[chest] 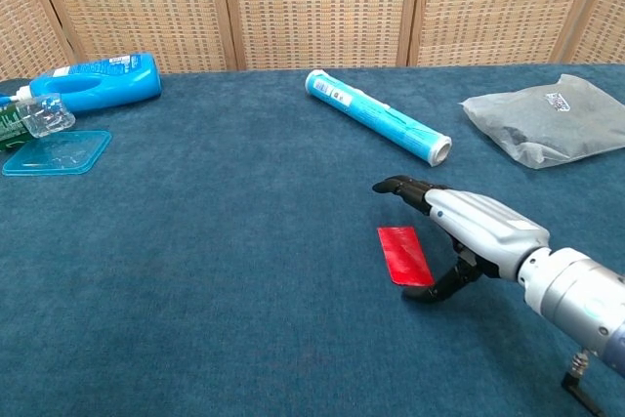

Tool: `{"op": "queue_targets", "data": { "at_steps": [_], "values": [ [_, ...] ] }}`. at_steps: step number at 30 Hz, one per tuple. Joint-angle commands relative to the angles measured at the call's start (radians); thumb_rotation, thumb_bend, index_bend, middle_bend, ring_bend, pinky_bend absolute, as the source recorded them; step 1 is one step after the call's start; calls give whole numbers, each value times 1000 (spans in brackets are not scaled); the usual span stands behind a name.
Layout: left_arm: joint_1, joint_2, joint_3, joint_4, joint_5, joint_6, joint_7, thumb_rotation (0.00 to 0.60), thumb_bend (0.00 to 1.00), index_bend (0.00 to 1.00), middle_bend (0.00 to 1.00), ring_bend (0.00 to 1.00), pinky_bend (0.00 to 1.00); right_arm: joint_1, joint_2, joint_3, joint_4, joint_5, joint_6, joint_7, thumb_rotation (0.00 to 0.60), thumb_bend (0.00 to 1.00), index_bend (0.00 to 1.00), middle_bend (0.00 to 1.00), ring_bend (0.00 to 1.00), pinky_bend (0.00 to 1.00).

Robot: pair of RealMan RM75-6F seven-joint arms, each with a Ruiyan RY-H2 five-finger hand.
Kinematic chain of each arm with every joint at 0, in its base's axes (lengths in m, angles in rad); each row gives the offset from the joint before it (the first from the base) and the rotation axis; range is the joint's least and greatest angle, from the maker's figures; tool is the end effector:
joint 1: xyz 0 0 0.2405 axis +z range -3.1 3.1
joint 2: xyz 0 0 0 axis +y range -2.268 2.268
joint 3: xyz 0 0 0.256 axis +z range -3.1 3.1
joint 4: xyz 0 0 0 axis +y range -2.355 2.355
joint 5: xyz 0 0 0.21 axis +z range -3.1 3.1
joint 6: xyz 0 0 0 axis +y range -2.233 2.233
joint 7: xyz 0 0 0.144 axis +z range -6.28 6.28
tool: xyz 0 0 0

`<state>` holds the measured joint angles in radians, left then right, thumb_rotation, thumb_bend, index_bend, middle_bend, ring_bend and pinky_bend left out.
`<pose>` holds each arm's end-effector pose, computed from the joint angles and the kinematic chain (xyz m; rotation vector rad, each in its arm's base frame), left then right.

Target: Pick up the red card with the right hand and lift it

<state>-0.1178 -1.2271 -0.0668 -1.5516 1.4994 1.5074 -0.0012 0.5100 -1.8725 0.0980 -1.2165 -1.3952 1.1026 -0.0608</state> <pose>-0.3042 0.1947 0.1350 -1.3619 -0.8958 -0.9923 -0.1756 -0.2706 -0.0960 1.7619 -1.1869 1.1257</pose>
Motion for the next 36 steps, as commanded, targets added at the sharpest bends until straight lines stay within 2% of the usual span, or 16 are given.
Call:
{"op": "queue_targets", "data": {
  "at_steps": [1,7,12,16,19,30,36],
  "values": [
    [0,0,0,0,0,0,-1,600,189,0,0,0,104,1,-4,4,9,1,-1,1,600,336,0,0,0,0],
    [0,0,-1,0,0,0,-3,600,190,0,0,0,104,4,-11,11,28,6,-4,-2,600,337,0,0,0,0],
    [0,1,1,0,3,1,-4,600,190,0,0,0,104,8,-17,22,43,12,-5,-4,600,432,0,0,0,0],
    [0,0,0,0,3,1,-6,600,190,0,0,0,104,9,-18,23,45,13,-7,-1,600,464,12,0,0,0],
    [0,0,0,0,4,3,-7,600,190,0,0,0,104,9,-15,20,41,13,-12,0,600,463,69,0,0,0],
    [0,2,1,-1,6,1,-16,600,189,0,0,0,104,8,-18,17,45,17,-18,-4,600,379,413,0,0,0],
    [0,4,1,-2,5,1,-18,600,190,0,0,0,104,10,-22,21,50,22,-22,-10,600,361,502,0,0,0]
  ]
}}
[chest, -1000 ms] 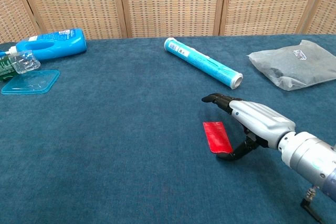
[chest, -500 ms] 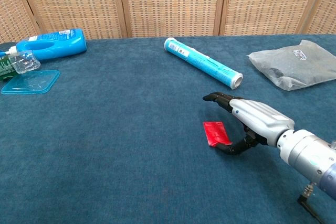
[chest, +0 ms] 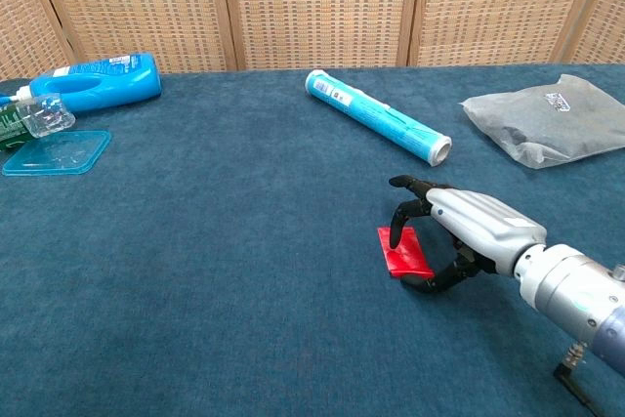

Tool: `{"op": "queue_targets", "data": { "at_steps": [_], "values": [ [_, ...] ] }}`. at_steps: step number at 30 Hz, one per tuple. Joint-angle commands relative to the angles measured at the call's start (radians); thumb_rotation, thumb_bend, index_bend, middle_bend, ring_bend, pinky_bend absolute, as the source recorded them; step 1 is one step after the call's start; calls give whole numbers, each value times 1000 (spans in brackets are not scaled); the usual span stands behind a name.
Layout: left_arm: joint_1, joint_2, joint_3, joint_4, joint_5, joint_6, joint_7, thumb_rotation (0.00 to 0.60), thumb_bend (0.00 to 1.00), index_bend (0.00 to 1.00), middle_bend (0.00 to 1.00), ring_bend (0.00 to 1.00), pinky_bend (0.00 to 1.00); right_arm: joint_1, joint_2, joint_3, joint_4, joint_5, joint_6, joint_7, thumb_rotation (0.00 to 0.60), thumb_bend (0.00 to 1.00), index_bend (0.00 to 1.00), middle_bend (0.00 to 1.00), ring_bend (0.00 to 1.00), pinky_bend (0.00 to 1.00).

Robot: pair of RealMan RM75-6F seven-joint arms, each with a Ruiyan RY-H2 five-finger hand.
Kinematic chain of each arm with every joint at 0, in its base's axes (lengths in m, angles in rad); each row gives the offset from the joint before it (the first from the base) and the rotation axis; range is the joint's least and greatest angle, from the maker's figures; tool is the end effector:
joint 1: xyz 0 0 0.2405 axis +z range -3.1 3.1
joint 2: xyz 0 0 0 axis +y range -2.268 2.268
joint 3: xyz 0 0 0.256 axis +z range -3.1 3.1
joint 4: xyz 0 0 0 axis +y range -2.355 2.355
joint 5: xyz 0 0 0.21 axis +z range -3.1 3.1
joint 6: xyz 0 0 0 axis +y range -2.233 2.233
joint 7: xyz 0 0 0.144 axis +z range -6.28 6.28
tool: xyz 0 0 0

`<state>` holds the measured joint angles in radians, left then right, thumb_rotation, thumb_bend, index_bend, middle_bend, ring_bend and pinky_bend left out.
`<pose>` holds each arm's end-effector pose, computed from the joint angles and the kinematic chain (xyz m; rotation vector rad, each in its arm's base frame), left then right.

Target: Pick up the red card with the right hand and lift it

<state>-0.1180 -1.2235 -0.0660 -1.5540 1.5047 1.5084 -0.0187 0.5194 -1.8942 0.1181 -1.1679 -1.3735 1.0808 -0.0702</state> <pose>-0.3034 0.1946 0.1357 -1.3612 -0.9055 -1.0079 -0.1802 -0.2789 -0.1002 1.7478 -1.1792 1.0910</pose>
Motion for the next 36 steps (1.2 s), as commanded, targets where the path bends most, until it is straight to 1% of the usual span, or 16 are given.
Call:
{"op": "queue_targets", "data": {
  "at_steps": [1,14,18,26,36],
  "values": [
    [0,0,0,0,0,-1,0,600,190,0,0,0,104,1,-2,2,3,2,-1,-2,600,358,508,0,0,0],
    [0,1,1,0,2,0,-1,600,189,0,0,0,105,1,0,9,4,10,0,-13,600,348,548,33,0,0],
    [0,1,1,0,2,0,-1,600,189,0,0,0,105,1,1,10,2,12,-1,-17,600,360,559,39,0,0],
    [0,1,1,-1,3,0,-3,600,190,0,0,0,105,2,1,10,2,18,-7,-22,600,430,573,47,0,0],
    [0,1,1,0,6,3,-5,600,189,0,0,0,105,1,1,9,2,22,-11,-28,600,494,578,54,0,0]
  ]
}}
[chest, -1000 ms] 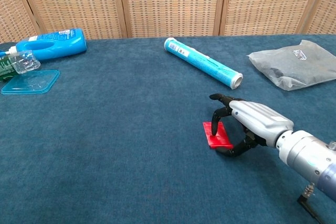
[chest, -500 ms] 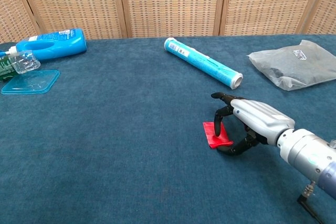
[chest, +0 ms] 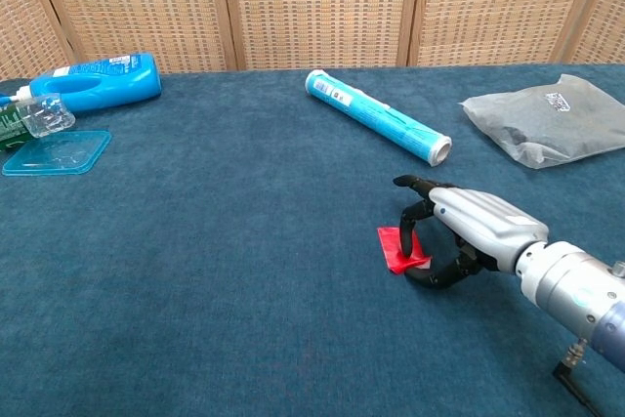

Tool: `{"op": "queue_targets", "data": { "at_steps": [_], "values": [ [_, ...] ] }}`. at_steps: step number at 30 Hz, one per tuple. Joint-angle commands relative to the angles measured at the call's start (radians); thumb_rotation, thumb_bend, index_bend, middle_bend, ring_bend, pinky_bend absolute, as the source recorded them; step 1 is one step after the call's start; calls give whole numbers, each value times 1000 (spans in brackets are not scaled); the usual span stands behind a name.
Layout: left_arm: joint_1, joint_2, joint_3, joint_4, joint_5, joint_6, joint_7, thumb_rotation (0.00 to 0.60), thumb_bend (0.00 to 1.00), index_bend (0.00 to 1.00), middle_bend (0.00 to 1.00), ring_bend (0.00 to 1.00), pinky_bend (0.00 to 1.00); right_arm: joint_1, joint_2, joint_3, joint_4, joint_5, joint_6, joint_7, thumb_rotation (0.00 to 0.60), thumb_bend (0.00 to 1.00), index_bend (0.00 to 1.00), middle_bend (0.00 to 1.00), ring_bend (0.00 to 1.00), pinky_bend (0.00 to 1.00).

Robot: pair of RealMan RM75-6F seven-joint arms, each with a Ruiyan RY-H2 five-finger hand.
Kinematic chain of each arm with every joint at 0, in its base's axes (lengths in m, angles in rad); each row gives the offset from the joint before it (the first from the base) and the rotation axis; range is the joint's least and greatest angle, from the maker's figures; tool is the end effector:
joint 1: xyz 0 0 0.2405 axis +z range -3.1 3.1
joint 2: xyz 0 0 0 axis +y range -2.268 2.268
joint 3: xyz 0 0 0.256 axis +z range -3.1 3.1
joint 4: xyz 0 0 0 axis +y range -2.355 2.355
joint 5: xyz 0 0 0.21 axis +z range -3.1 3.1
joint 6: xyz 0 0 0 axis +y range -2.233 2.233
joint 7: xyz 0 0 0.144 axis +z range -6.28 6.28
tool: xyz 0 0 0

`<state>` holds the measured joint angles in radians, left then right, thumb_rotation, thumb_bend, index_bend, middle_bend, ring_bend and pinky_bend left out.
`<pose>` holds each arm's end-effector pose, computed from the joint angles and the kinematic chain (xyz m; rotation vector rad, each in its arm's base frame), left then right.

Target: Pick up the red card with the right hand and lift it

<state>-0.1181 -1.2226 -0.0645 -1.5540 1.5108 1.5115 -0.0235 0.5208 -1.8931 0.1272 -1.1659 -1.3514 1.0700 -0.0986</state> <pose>-0.3026 0.1943 0.1359 -1.3643 -0.9045 -1.0150 -0.1828 -0.2818 -0.0998 1.7414 -1.1713 1.0613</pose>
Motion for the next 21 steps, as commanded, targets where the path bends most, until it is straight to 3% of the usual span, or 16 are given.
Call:
{"op": "queue_targets", "data": {
  "at_steps": [1,21],
  "values": [
    [0,0,0,0,0,1,-1,600,190,0,0,0,105,0,0,0,-1,1,-1,0,600,502,579,54,0,0],
    [0,0,-1,1,2,3,-4,600,190,0,0,0,105,1,4,-1,-6,7,-9,-6,600,556,599,63,0,0]
  ]
}}
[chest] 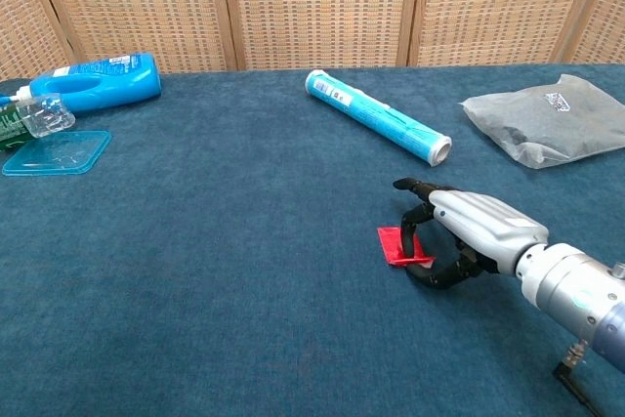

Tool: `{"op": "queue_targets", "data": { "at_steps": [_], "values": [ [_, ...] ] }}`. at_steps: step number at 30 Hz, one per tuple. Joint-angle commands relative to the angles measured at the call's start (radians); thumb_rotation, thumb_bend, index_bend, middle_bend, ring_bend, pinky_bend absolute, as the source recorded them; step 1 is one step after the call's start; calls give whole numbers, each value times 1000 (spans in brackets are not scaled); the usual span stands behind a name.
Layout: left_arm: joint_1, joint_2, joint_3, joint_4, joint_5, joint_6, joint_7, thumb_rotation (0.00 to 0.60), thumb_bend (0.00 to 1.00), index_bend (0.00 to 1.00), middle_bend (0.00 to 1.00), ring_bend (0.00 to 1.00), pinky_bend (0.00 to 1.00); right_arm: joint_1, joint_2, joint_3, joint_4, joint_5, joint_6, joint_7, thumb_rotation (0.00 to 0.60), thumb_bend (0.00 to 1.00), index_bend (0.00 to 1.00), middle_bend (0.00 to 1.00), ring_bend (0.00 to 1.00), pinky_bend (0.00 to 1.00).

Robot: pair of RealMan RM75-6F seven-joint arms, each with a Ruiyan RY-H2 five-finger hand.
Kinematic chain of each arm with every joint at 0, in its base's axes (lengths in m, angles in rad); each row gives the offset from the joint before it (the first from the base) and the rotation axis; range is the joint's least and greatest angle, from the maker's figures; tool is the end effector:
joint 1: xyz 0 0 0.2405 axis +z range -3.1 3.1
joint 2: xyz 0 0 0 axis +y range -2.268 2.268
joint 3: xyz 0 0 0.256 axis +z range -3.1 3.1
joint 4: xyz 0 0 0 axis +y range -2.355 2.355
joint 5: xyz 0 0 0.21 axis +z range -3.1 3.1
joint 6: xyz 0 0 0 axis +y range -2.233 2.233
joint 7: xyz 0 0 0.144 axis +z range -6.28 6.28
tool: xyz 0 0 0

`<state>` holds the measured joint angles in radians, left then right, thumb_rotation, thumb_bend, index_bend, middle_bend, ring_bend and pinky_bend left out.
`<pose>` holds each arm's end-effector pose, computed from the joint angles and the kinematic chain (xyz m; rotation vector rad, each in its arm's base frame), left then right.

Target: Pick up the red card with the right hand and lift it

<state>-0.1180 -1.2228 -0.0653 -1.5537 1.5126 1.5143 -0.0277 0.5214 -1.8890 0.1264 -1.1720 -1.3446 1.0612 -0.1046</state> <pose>-0.3022 0.1944 0.1363 -1.3623 -0.9042 -1.0212 -0.1834 -0.2815 -0.1001 1.7471 -1.1768 1.0505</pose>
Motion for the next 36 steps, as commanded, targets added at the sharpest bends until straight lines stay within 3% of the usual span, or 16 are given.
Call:
{"op": "queue_targets", "data": {
  "at_steps": [1,17,36],
  "values": [
    [0,0,0,0,0,0,0,600,190,0,0,0,105,0,0,0,0,1,-1,0,600,556,600,64,0,0],
    [0,0,-2,2,0,2,-2,600,190,0,0,0,105,18,3,22,-11,5,1,-22,600,558,616,69,0,0],
    [1,3,-5,3,-3,5,-12,600,189,0,0,0,105,79,-11,86,4,63,-38,-89,600,549,619,73,0,0]
  ]
}}
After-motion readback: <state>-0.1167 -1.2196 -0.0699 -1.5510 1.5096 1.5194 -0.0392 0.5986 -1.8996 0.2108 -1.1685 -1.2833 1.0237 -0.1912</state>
